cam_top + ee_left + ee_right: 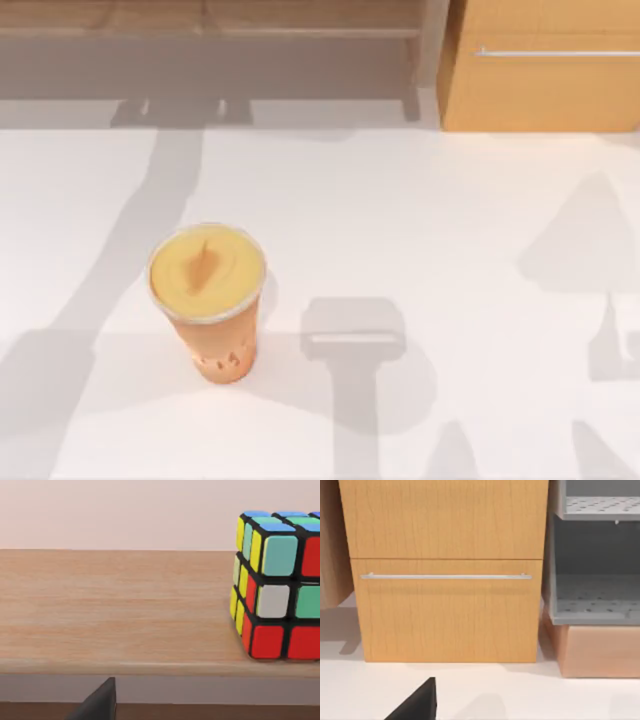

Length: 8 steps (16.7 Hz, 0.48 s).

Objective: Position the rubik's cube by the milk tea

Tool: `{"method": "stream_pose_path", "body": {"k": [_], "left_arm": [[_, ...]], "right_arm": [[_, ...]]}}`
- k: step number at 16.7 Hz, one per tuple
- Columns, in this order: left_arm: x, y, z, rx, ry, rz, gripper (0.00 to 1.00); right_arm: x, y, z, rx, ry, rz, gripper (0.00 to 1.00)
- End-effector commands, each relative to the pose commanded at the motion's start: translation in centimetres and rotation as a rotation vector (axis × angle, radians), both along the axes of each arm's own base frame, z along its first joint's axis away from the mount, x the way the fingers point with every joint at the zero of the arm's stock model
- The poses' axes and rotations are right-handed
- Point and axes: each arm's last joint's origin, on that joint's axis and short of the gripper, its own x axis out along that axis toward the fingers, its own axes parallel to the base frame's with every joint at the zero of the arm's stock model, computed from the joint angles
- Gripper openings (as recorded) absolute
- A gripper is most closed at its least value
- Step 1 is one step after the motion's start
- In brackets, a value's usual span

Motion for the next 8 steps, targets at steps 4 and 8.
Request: {"method": "stream_pose_path", "body": {"k": [4, 8], "left_arm": [[4.4, -3.7, -0.5, 0.006, 0.008, -0.006, 1.0], [5.5, -4.7, -0.8, 0.008, 0.01, -0.008, 1.0]], "right_arm": [[0.0, 0.0, 0.0, 0.0, 0.0, 0.0, 1.0], [0.0, 0.0, 0.0, 0.0, 0.0, 0.0, 1.0]]}}
